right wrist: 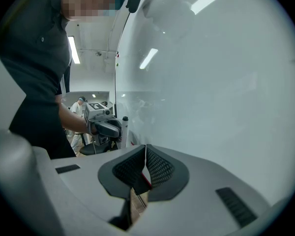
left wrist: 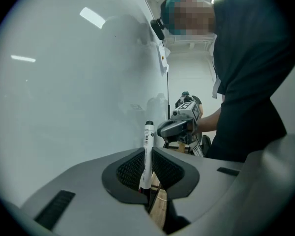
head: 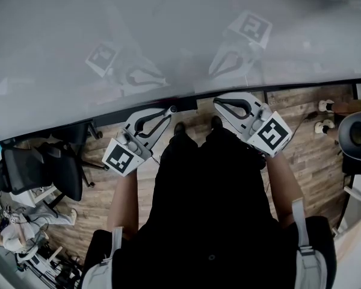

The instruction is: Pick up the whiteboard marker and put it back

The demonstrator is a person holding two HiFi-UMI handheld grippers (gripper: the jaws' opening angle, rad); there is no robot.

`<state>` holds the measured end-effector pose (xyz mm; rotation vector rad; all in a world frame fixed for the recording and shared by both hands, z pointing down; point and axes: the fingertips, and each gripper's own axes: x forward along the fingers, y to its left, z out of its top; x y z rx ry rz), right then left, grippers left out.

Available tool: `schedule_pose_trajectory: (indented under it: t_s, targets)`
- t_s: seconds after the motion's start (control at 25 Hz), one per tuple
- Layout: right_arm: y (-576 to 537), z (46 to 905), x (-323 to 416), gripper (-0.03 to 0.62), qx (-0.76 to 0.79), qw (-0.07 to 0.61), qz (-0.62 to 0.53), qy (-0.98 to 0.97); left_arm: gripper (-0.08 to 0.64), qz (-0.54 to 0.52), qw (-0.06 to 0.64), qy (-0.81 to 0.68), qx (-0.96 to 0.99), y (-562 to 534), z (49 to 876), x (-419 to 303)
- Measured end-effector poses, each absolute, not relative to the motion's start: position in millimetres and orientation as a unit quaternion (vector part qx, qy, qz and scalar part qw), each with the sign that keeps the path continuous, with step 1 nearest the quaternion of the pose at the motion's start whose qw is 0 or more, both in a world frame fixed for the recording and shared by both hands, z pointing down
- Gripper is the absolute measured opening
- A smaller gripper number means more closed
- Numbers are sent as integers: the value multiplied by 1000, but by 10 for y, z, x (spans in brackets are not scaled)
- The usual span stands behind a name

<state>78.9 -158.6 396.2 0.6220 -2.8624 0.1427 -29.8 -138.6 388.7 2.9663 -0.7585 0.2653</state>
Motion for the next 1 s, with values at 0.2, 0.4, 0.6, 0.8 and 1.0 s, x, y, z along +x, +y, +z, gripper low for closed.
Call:
schedule_pose_trajectory:
  t_s: [0.2, 0.4, 0.6, 0.8, 1.0]
  targets:
    - [-1603, 3973, 797, 20, 211, 105, 48, -971, 60, 180, -42, -216, 959, -1362, 4101, -240]
    - [-1591, 3995, 806, 20, 213, 106, 49, -970, 60, 225, -50, -222, 947, -1376, 4265, -235]
    - [-1564, 4042, 825, 20, 211, 119, 47, -969, 60, 252, -55, -231, 938, -1390, 4411, -216]
    - [-1517, 4072, 828, 20, 209, 127, 42, -969, 60, 292, -57, -232, 926, -1401, 4608, -229]
    - [-1520, 4066, 827, 20, 214, 128, 43, -968, 58, 335, -69, -226, 912, -1427, 4755, -268]
